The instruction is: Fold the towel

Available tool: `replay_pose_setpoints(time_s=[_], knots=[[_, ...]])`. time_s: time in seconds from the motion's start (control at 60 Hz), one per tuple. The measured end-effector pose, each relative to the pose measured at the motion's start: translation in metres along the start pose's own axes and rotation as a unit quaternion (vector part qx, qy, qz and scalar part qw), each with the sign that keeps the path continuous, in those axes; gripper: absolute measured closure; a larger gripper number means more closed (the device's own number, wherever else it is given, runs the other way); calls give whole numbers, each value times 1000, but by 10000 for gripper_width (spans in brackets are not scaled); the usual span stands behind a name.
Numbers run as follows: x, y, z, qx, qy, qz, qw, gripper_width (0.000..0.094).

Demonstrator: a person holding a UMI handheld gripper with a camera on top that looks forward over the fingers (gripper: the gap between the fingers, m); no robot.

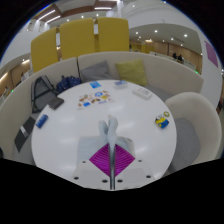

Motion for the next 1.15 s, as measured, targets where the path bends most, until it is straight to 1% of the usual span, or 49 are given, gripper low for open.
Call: replay_pose_setpoints(time_s=[0.033,0.067,0.133,0.183,0.2,0.233,0.283,0.35,0.483,0.617,0.733,0.85,0.95,1.083,1.15], knots=[[13,-11,12,6,10,-6,1000,877],[22,-21,22,12,20,-11,1000,791],[34,-43,33,33,34,-25,999,430],[34,-58,31,53,35,-28,998,159],[32,-61,28,57,34,-28,997,122],[26,-66,21,56,31,-27,998,75],[15,-69,-2,59,22,-23,998,62],[2,-67,-48,51,22,-13,998,63],[-19,-47,-164,34,12,7,999,61],[-11,-24,-276,29,11,5,1000,63],[15,-11,-352,55,19,-3,998,70],[34,1,-384,62,23,4,998,70],[39,8,-394,68,13,-2,998,68],[38,6,-395,59,4,-13,998,69],[32,6,-393,46,1,-18,999,70]])
Point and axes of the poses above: the point between the fingertips, and its own axes, seen from behind it with the camera up: y to the left, x down, z forward, the way the camera looks, the point moved 7 cm from there along -z, backward, against the way the camera looks
